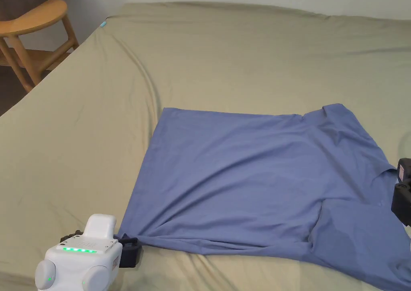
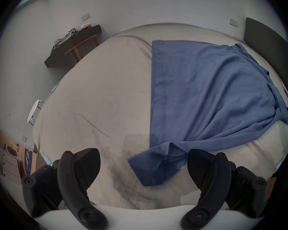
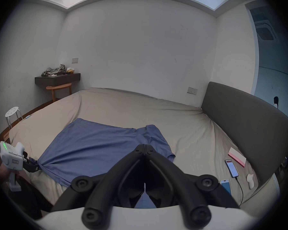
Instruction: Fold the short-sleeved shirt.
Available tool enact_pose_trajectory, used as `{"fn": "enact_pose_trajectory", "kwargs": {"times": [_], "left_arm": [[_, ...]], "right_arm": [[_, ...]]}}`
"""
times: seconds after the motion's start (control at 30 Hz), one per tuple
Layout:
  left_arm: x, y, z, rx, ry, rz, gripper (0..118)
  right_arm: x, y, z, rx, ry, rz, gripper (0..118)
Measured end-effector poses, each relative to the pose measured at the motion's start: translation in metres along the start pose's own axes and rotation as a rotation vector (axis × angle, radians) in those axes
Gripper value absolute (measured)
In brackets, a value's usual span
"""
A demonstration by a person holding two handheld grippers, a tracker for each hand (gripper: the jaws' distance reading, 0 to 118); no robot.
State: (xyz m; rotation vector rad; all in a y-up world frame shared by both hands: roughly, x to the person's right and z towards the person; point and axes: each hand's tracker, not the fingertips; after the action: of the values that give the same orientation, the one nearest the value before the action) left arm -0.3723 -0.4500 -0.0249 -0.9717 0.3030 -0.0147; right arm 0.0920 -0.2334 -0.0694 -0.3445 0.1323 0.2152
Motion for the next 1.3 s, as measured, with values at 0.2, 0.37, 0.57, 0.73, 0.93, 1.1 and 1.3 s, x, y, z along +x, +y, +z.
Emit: {"fn": "enact_pose_trajectory", "kwargs": {"times": [0.2, 0.37, 0.57, 0.73, 0.93, 1.1, 1.3], "left_arm": [[0.023, 0.006, 0.002, -0.012, -0.135, -0.066, 16], [0.022, 0.029, 0.033, 0.103, -0.163, 0.046, 7], [0.015, 0.051, 0.067, 0.206, -0.132, 0.014, 7], [0.027, 0.041, 0.071, 0.189, -0.11, -0.007, 7], [0.031, 0.024, 0.061, 0.11, -0.087, 0.013, 7], [0.031, 0.021, 0.054, 0.081, -0.068, 0.03, 7], [0.037, 0.024, 0.055, 0.08, -0.057, 0.013, 7]], "right_arm": [[0.011, -0.005, 0.0, -0.032, -0.049, -0.003, 0], [0.03, -0.022, -0.006, -0.1, -0.083, -0.005, 0], [0.066, -0.092, -0.042, -0.423, -0.123, -0.08, 41], [0.08, -0.179, -0.075, -0.678, -0.05, -0.165, 110], [0.082, -0.211, -0.088, -0.703, -0.065, -0.2, 108], [0.079, -0.204, -0.098, -0.674, -0.023, -0.175, 99], [0.07, -0.197, -0.099, -0.654, 0.058, -0.168, 11]]}}
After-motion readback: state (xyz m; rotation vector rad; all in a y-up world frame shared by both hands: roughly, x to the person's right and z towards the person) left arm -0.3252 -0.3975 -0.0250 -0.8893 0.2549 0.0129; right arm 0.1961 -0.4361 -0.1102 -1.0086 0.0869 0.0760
